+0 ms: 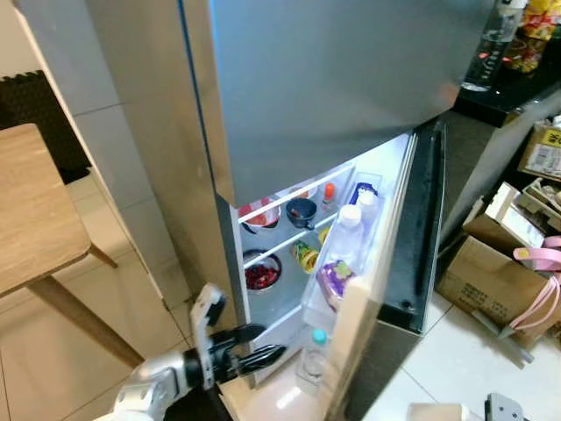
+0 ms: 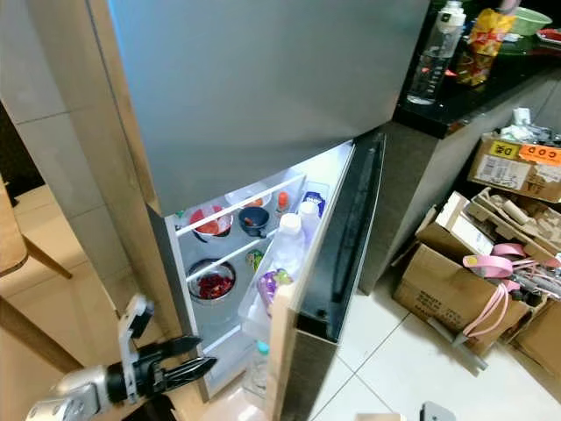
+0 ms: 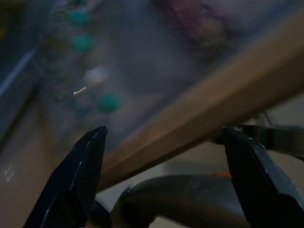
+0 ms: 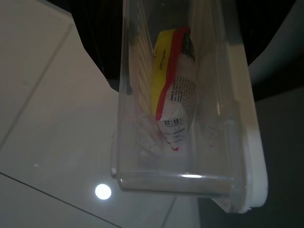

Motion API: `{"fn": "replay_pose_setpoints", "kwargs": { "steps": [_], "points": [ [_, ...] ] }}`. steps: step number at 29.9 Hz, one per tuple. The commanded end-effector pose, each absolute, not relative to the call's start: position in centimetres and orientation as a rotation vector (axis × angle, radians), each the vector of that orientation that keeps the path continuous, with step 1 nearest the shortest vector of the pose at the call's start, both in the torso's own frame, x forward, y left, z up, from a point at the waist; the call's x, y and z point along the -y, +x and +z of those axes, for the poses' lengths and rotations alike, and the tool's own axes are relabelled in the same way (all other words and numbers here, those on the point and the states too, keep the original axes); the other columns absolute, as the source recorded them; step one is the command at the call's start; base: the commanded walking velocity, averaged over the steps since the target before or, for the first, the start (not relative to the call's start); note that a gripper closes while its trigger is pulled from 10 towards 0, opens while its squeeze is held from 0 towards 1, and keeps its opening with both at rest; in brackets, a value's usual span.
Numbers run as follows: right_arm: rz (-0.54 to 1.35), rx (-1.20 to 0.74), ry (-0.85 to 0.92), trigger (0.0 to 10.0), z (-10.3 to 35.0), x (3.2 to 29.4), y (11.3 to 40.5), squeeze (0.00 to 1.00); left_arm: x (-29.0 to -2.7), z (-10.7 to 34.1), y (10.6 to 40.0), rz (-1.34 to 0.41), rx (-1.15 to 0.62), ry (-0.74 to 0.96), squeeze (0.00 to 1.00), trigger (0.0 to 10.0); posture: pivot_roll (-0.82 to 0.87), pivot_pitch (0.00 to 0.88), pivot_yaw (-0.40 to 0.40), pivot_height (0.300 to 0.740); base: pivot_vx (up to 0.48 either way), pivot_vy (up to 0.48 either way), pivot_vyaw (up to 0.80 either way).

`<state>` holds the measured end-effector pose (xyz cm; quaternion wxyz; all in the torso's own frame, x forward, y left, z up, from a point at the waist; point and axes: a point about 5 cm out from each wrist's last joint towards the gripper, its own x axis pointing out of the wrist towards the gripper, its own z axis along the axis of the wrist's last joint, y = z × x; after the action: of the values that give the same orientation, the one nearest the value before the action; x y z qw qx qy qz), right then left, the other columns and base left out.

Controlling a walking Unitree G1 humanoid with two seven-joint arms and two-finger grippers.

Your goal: Restocking fridge

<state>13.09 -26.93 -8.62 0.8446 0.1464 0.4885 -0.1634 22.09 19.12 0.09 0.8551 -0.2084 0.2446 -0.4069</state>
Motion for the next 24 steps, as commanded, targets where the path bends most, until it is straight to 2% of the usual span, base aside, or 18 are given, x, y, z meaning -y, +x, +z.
{"fn": "replay_pose_setpoints", "kwargs": {
  "steps": [1, 9, 11, 13, 20, 24],
  "points": [
    [-0.351, -1.035, 0.279, 10.0, -8.5, 27.3, 13.2, 0.00, -20.4, -0.9, 21.3, -0.774, -0.563, -0.413, 0.00, 10.0, -0.08, 0.005, -0.037, 0.740, 0.000, 0.000, 0.00],
    [-0.406, -1.083, 0.221, 10.0, -8.6, 28.0, 12.2, 0.00, -22.4, -6.2, 16.0, -0.390, -0.807, -0.484, 0.00, 10.0, -0.08, 0.003, -0.043, 0.740, 0.000, 0.000, 0.00],
    [-0.408, -1.104, 0.198, 10.0, -8.7, 28.0, 12.0, 0.00, -23.1, -7.4, 14.3, -0.249, -0.868, -0.485, 0.00, 10.0, -0.08, 0.003, -0.043, 0.740, 0.000, 0.000, -0.66],
    [-0.412, -1.111, 0.194, 10.0, -8.7, 28.0, 11.9, 0.00, -23.2, -8.0, 13.4, -0.181, -0.900, -0.474, 0.00, 10.0, -0.08, 0.000, -0.049, 0.740, 0.000, 0.000, -0.76],
    [-0.411, -1.116, 0.192, 10.0, -8.8, 27.9, 11.9, 0.00, -23.2, -9.0, 11.7, -0.065, -0.941, -0.475, 0.00, 10.0, -0.08, 0.000, -0.049, 0.740, 0.000, 0.000, -0.76],
    [-0.403, -1.120, 0.193, 10.0, -8.8, 27.7, 11.9, 0.00, -22.8, -9.6, 10.8, -0.022, -0.991, -0.418, 0.00, 10.0, -0.08, 0.000, -0.045, 0.740, 0.000, 0.000, -0.76]
  ]
}}
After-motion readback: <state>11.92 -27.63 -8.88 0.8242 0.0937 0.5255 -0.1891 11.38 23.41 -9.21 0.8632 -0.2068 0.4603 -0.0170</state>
